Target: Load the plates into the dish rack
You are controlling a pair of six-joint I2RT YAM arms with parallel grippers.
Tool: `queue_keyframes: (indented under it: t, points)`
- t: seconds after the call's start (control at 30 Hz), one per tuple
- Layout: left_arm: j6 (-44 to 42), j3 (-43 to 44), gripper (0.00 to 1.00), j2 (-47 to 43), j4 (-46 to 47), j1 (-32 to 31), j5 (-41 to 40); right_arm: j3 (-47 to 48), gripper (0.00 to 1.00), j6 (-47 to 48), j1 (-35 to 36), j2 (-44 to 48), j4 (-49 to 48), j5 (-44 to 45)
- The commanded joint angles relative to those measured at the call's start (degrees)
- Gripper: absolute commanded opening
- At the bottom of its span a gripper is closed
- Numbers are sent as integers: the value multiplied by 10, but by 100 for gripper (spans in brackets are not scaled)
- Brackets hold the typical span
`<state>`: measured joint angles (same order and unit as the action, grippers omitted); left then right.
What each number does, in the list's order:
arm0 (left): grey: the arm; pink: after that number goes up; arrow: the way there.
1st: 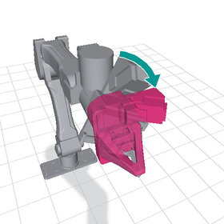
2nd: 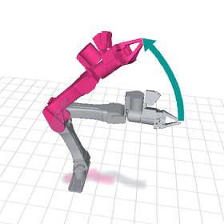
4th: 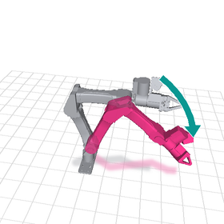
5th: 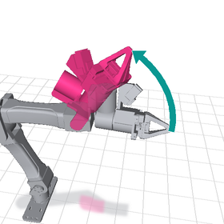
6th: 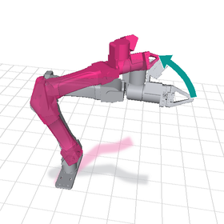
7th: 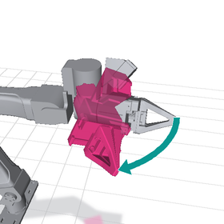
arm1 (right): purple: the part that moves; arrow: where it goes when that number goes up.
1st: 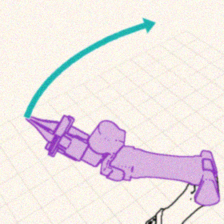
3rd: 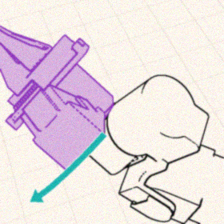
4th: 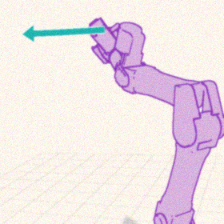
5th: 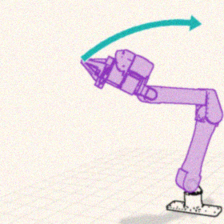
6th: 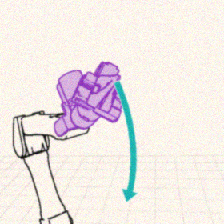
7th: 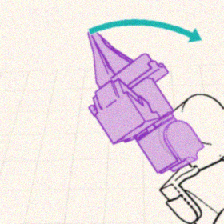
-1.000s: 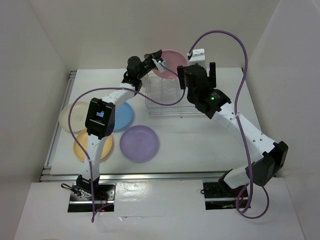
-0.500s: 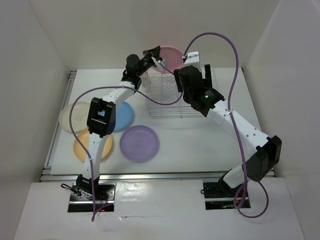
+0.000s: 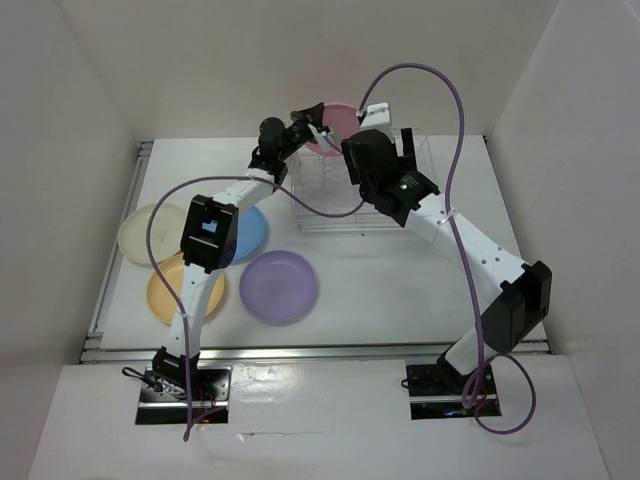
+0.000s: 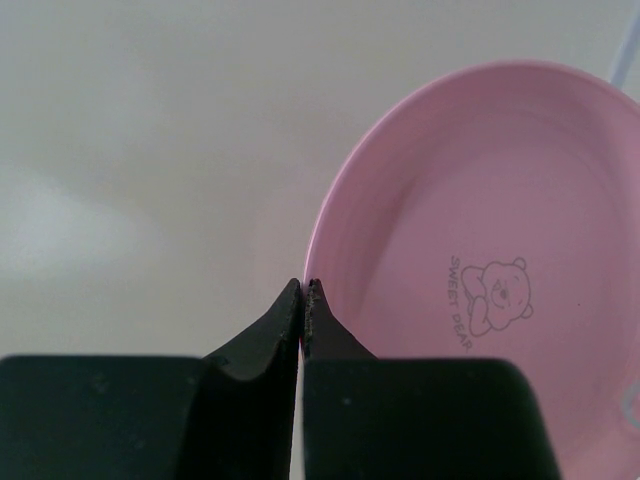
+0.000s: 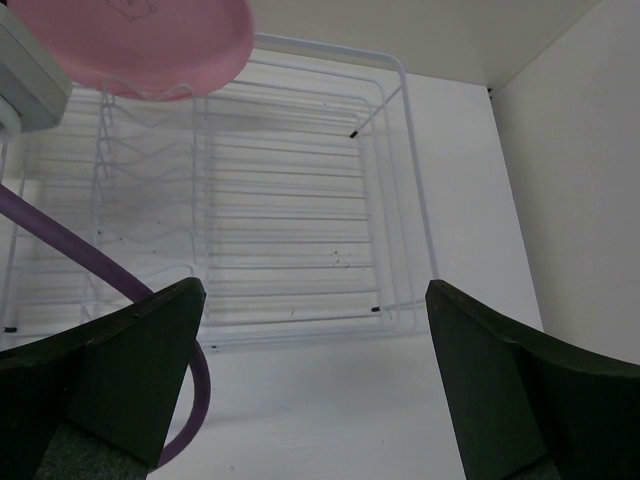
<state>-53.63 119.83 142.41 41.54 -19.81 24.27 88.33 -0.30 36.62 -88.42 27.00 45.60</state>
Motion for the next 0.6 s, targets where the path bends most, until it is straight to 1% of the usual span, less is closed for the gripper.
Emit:
queue_keyframes:
  t: [0.0,0.1,0.13,0.17,0.23,0.33,0.43,0.47,0.5,0.53,0.57]
  points:
    - [-3,-40,2,-21,40,1,10,33,100,-2,5,-8,0,-7]
    - [25,-69,10,-27,50,-5,-18,28,100,-2,5,-3,0,-7]
    - [34,-77,11,-27,62,-5,-46,23,100,-2,-1,-3,0,-7]
    - [50,-86,14,-27,62,-5,-55,23,100,-2,-1,3,0,-7]
    - [63,-115,22,-33,67,-5,-66,10,100,-2,-1,9,-6,-2]
    - [86,-144,41,-47,72,-10,-71,-4,100,-2,-6,22,-13,-8]
    - [102,-159,55,-63,72,-15,-94,-9,100,-2,-6,22,-24,-18]
    - [102,-159,58,-63,78,-15,-105,-9,100,-2,-6,22,-31,-24]
    - [110,-166,58,-71,79,-15,-106,-9,100,-2,-6,22,-31,-25]
    - [110,-173,65,-83,79,-15,-113,-9,100,-2,-6,22,-36,-30]
    - [110,-178,66,-91,79,-15,-114,-9,100,-2,-6,22,-36,-35]
